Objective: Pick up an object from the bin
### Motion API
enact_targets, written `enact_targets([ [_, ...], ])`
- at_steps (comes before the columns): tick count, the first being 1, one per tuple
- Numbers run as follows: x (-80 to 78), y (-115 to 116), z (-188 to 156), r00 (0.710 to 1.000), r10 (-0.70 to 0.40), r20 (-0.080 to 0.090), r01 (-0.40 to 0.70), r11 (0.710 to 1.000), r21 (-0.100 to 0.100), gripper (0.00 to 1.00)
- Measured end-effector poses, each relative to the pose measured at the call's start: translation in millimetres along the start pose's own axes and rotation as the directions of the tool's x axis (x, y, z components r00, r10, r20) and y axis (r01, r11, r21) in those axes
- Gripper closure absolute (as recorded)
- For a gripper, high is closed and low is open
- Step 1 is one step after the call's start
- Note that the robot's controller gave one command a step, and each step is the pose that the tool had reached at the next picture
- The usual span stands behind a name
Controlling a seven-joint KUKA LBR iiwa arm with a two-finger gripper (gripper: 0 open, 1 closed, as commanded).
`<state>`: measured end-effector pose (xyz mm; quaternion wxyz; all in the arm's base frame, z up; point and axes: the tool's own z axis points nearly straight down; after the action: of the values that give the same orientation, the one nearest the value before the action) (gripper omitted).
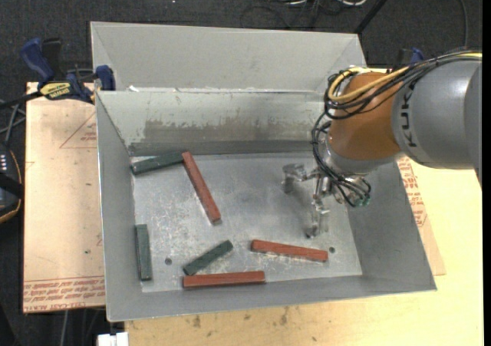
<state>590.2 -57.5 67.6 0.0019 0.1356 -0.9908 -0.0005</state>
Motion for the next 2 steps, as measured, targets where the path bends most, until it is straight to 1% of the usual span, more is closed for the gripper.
enact_targets([
  [1, 1.9, 19.8, -33.8, 0.999, -0.043, 0.005, 0.043, 0.999, 0.001, 0.0],
  [2, 9.4, 46.5, -34.8, 0.955, -0.296, 0.006, 0.296, 0.955, 0.003, 0.0],
])
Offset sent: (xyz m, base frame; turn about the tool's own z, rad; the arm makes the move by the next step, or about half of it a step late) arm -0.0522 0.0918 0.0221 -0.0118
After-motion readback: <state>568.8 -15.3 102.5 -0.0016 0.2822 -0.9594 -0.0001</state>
